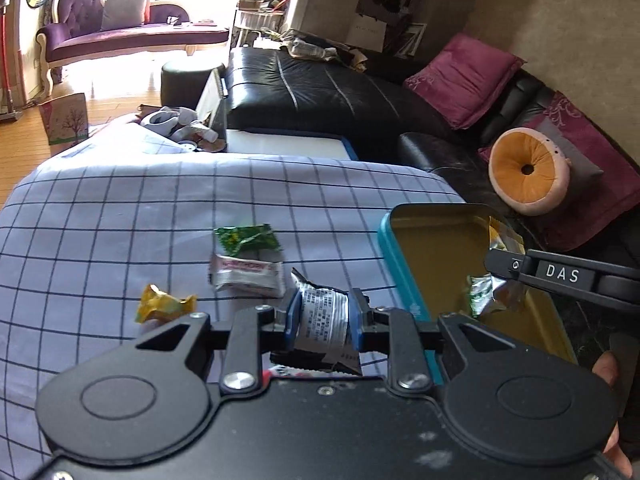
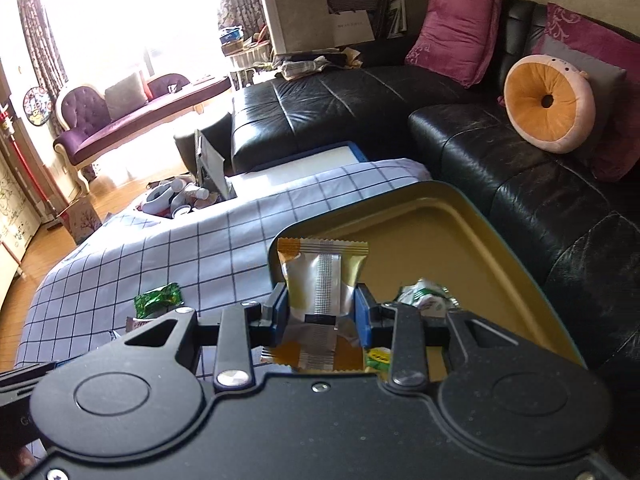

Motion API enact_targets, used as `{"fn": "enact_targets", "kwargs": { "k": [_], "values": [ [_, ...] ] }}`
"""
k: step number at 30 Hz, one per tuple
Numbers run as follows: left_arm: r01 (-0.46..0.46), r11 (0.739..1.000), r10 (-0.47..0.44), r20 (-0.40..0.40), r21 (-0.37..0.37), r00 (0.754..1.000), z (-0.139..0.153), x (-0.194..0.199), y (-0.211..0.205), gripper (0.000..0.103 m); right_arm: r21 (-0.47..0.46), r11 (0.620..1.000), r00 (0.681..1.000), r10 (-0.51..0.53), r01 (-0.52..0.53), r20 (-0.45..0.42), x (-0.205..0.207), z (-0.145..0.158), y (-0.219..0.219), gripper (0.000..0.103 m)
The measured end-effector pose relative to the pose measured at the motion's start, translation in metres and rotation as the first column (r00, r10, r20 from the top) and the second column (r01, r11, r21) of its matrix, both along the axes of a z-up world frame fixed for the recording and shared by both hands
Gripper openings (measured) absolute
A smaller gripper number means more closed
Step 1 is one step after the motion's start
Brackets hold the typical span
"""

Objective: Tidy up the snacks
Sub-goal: 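Carry both held snacks over the metal tray, then open left gripper dropping white packet while right gripper releases the candy into tray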

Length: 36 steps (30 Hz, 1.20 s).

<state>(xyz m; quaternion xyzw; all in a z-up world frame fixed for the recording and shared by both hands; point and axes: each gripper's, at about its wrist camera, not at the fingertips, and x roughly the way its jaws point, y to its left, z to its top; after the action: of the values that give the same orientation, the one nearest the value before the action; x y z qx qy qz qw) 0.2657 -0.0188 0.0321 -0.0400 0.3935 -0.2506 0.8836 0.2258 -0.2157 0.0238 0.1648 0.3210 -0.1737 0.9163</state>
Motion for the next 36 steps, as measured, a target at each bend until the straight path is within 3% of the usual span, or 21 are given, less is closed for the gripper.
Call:
{"fn": "enact_targets", "kwargs": {
  "k": [9,17,25,31,36],
  "values": [
    [0.17,0.983,-0.174,-0.052,-0.075,0.983,0.004,-0.027,-0.064,0.024,0.026,0.994,0.994,-0.105,0.105,0.011,-0.026,0.011,-0.047,0.043],
    [0.306,0.95,-0.312,-0.099,-0.068,0.945,-0.002,-0.053,-0.111,0.024,0.055,0.984,0.985,-0.171,0.171,0.004,-0.043,0.01,-0.079,0.043],
    [0.394,0.918,-0.397,-0.123,-0.052,0.909,-0.01,-0.074,-0.145,0.024,0.059,0.985,0.987,-0.163,0.163,-0.012,-0.046,0.005,-0.09,0.044],
    [0.373,0.928,-0.371,-0.1,-0.006,0.923,-0.012,-0.076,-0.153,0.025,0.056,0.989,0.991,-0.137,0.136,0.005,-0.032,0.004,-0.096,0.044],
    [0.306,0.951,-0.302,-0.073,0.042,0.95,-0.013,-0.068,-0.148,0.034,0.023,0.994,0.994,-0.109,0.108,0.012,-0.01,0.007,-0.097,0.044]
  ]
}}
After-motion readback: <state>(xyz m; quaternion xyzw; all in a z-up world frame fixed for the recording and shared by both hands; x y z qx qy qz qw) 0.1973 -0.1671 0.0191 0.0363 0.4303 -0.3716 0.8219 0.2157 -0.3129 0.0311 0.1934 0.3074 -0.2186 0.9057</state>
